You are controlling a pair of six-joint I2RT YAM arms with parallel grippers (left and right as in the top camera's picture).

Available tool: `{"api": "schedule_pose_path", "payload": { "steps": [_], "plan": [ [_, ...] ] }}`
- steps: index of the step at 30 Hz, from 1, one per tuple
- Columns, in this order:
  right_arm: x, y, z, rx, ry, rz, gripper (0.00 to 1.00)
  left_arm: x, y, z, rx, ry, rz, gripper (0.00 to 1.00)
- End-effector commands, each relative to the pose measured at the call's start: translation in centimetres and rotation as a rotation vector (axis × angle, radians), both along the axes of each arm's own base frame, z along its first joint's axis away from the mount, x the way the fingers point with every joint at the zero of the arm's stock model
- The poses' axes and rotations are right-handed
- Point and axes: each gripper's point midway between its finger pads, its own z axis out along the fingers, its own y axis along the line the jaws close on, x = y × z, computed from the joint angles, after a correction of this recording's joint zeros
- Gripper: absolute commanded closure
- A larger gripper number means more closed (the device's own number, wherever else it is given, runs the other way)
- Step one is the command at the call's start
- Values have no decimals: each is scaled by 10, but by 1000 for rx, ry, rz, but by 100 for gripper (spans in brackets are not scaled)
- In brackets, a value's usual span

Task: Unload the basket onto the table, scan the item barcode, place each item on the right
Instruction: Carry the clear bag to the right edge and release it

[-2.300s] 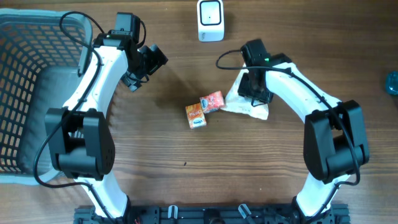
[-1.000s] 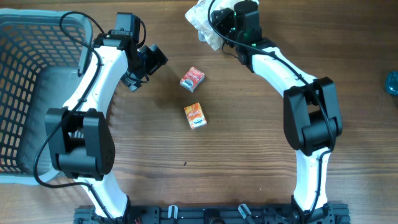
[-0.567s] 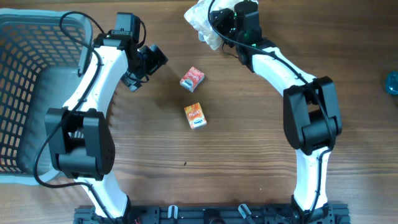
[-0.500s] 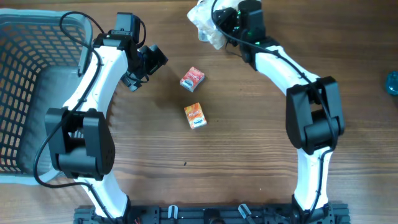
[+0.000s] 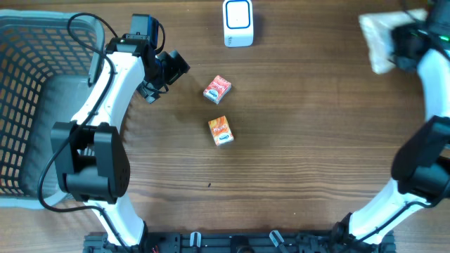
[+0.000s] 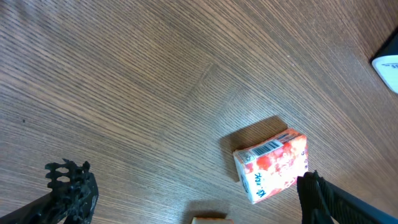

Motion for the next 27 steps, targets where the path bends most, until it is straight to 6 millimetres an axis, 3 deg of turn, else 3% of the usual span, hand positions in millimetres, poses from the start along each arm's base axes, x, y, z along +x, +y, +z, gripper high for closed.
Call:
{"api": "schedule_pose_path", "payload": {
  "steps": [1, 4, 7, 11, 13, 15, 21, 23, 25, 27],
  "plan": [
    [-42, -69, 0, -144, 105, -100, 76, 0, 2, 0, 1, 5, 24, 0],
    [-70, -109, 1, -204, 155, -142, 74, 0, 2, 0, 1, 5, 24, 0],
    [-88, -135, 2, -246, 185, -204, 71, 0, 2, 0, 1, 5, 24, 0],
    [-99, -152, -19, -297, 274, -206, 67, 0, 2, 0, 1, 5, 24, 0],
    [-101, -154, -36, -295, 315, -193, 61, 0, 2, 0, 1, 5, 24, 0],
    [-100, -154, -50, -293, 346, -167, 48, 0, 2, 0, 1, 5, 24, 0],
    [-102, -152, -55, -308, 383, -99, 7, 0, 2, 0, 1, 5, 24, 0],
    [-103, -149, -54, -305, 391, -77, 0, 0, 2, 0, 1, 5, 24, 0],
    [-101, -144, -47, -287, 366, -58, 0, 0, 2, 0, 1, 5, 24, 0],
    [-84, -126, -27, -231, 250, 9, 0, 0, 2, 0, 1, 5, 24, 0]
  ]
}}
